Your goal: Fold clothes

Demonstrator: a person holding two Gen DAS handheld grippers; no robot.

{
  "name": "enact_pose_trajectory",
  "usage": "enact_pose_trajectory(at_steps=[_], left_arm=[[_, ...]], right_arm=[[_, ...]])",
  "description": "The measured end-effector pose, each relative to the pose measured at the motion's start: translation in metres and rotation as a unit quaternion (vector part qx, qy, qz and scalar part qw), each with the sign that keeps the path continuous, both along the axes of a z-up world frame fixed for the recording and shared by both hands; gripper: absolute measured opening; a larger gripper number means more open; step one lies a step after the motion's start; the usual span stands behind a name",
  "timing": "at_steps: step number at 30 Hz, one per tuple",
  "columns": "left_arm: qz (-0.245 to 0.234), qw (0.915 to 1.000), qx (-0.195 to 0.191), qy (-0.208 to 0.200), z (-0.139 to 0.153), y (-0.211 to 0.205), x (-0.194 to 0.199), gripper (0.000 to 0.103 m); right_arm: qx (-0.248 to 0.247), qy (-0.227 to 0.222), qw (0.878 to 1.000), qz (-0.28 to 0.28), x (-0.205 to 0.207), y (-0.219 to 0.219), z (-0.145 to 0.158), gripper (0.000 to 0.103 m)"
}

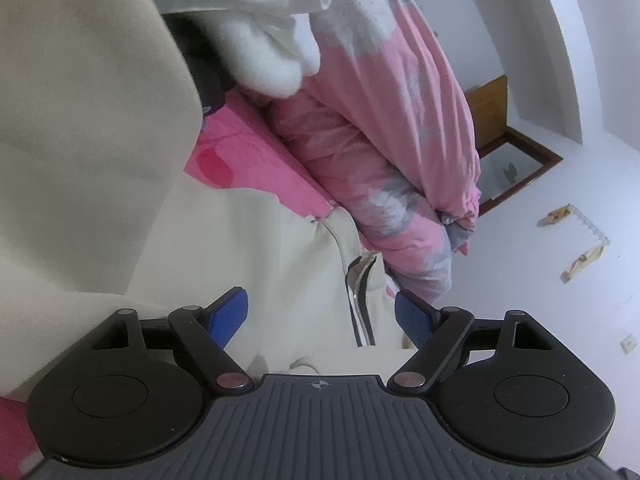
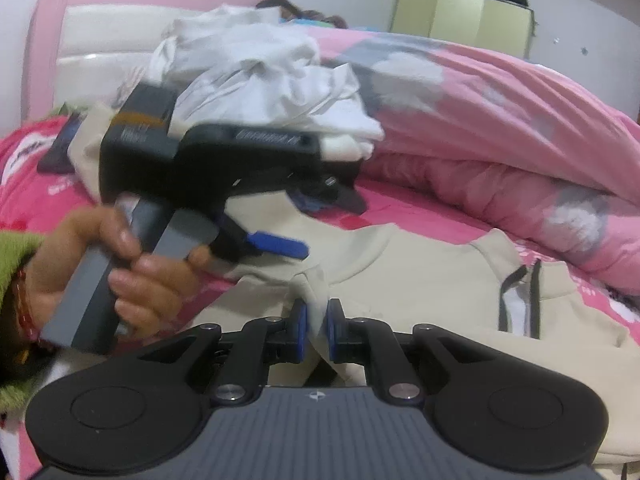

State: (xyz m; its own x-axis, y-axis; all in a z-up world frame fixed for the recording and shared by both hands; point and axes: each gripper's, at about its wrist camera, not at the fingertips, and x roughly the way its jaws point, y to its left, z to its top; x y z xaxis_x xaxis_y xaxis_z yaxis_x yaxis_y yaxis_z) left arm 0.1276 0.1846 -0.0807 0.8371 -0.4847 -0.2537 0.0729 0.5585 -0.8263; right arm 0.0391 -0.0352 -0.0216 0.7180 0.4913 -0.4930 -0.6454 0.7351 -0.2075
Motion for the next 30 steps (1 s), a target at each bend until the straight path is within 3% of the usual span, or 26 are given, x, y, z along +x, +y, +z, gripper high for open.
enact_pose_trajectory(at_steps=[8, 10, 13, 15, 19, 23, 25, 28, 30], left_arm=[[0.005, 0.9999, 0.007, -0.005, 0.002, 0.001, -0.001, 0.082], [0.004, 0.9999, 0.016, -0.007, 0.003, -0.001, -0.002, 0.083], [-0.002, 0.9989, 0.046, -0.013, 0.007, -0.009, -0.004, 0.083], [-0.010, 0.9969, 0.075, -0.021, 0.012, -0.017, -0.006, 0.083], [-0.047, 0.9894, 0.132, -0.036, 0.020, -0.039, -0.012, 0.083], [-0.076, 0.9786, 0.187, -0.038, 0.019, -0.060, -0.015, 0.083], [-0.079, 0.9730, 0.214, -0.032, 0.016, -0.068, -0.014, 0.083], [-0.079, 0.9656, 0.247, -0.018, 0.010, -0.075, -0.010, 0.083], [-0.078, 0.9627, 0.259, -0.013, 0.007, -0.077, -0.009, 0.083]], right_arm=[[0.059, -0.039, 0.997, -0.020, -0.013, -0.019, 0.022, 0.009], [0.029, -0.016, 0.999, 0.004, -0.015, -0.015, 0.013, 0.010], [-0.066, 0.015, 0.997, 0.045, -0.027, 0.000, -0.013, 0.015], [-0.086, 0.009, 0.994, 0.063, -0.040, -0.002, -0.015, 0.020], [-0.001, 0.057, 0.996, 0.063, -0.047, -0.045, 0.014, 0.026], [0.077, 0.091, 0.991, -0.053, -0.029, -0.113, 0.032, 0.027], [0.126, 0.109, 0.977, -0.131, -0.016, -0.155, 0.035, 0.028], [0.229, 0.141, 0.927, -0.260, 0.003, -0.225, 0.026, 0.028], [0.264, 0.146, 0.895, -0.328, 0.014, -0.262, 0.015, 0.028]])
